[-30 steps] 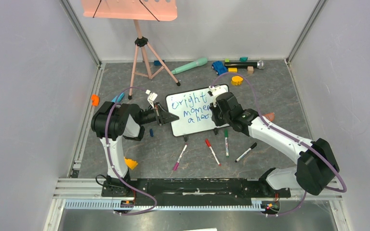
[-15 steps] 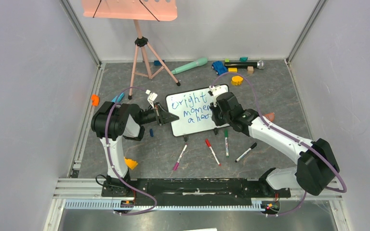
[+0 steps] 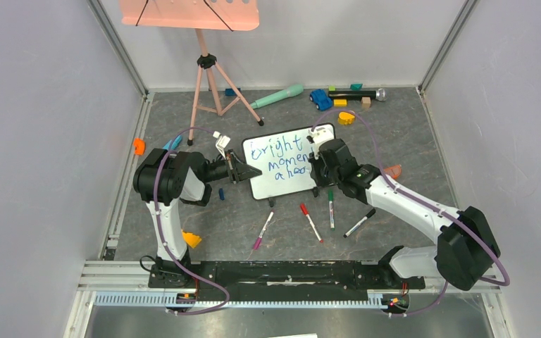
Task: Write a sentence on the whiteboard
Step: Pick up the sentence from the whiteboard.
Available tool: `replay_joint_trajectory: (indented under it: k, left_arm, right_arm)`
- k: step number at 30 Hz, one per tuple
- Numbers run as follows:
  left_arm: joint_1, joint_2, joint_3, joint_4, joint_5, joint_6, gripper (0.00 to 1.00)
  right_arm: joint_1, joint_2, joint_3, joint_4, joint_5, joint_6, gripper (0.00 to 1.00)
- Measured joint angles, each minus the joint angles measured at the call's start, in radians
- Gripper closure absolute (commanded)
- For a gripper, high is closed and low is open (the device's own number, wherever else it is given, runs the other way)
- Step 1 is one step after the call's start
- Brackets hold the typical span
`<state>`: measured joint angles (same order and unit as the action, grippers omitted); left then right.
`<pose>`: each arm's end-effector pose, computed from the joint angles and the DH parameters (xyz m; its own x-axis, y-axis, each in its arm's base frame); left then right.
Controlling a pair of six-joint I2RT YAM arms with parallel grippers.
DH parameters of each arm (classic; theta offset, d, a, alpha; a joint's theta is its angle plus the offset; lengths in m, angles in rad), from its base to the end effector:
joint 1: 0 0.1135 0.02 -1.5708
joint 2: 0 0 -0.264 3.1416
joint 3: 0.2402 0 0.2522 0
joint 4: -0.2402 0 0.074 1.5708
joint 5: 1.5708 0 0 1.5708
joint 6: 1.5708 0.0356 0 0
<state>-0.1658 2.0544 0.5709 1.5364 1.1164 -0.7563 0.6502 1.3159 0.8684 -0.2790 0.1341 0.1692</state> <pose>0.3038 -0.0833 0.1132 -0.6191 -0.2018 -0.7590 0.7322 0.2012 -0.6507 0.2273 0.1669 0.2445 -0.6088 -0.2533 -0.7518 -0.4239 0.9049 0.0383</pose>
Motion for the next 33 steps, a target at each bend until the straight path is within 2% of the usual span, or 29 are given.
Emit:
replay_joint_trajectory:
  k: [33]
  left_arm:
    - [0.0, 0.0, 0.0, 0.0, 0.001, 0.0, 0.98]
  right_arm:
    - [-0.003, -0.036, -0.044, -0.022, 0.019, 0.003, 1.0]
